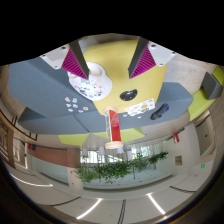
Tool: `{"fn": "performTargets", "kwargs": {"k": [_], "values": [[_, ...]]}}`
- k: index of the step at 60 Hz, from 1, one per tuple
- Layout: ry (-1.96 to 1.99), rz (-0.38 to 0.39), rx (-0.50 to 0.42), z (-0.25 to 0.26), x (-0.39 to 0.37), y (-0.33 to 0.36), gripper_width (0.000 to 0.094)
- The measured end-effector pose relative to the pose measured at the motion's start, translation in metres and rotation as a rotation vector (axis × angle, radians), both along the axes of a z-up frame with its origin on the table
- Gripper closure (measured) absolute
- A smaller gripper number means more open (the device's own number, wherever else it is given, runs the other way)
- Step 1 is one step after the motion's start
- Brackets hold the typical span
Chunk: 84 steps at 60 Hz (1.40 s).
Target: Arrange mouse
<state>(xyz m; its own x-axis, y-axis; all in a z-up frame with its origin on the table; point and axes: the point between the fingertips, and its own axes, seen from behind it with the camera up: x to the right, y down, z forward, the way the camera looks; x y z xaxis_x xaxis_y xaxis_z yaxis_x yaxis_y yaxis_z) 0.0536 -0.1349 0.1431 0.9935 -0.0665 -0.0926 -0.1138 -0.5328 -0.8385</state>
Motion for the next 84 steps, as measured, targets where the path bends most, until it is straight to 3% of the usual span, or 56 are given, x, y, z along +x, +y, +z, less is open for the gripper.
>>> {"fn": "performTargets", "kwargs": {"k": [22,38,61,67,68,69,77,84], "values": [[-0.011,0.295,-0.016,-0.075,-0.102,0.136,0.0104],[-0.021,0.272,-0.101,-0.143,-0.120,0.214,0.0112],[-0.111,0.280,-0.076,-0.153,-0.150,0.287,0.0125],[-0.094,0.261,-0.074,-0.158,-0.159,0.296,0.0274],[-0.087,0.259,-0.074,-0.158,-0.161,0.295,0.0255],[-0.079,0.259,-0.075,-0.158,-0.162,0.295,0.0377],[-0.063,0.239,-0.099,-0.153,-0.162,0.283,0.0455],[-0.084,0.262,0.010,-0.089,-0.147,0.269,0.0496]]}}
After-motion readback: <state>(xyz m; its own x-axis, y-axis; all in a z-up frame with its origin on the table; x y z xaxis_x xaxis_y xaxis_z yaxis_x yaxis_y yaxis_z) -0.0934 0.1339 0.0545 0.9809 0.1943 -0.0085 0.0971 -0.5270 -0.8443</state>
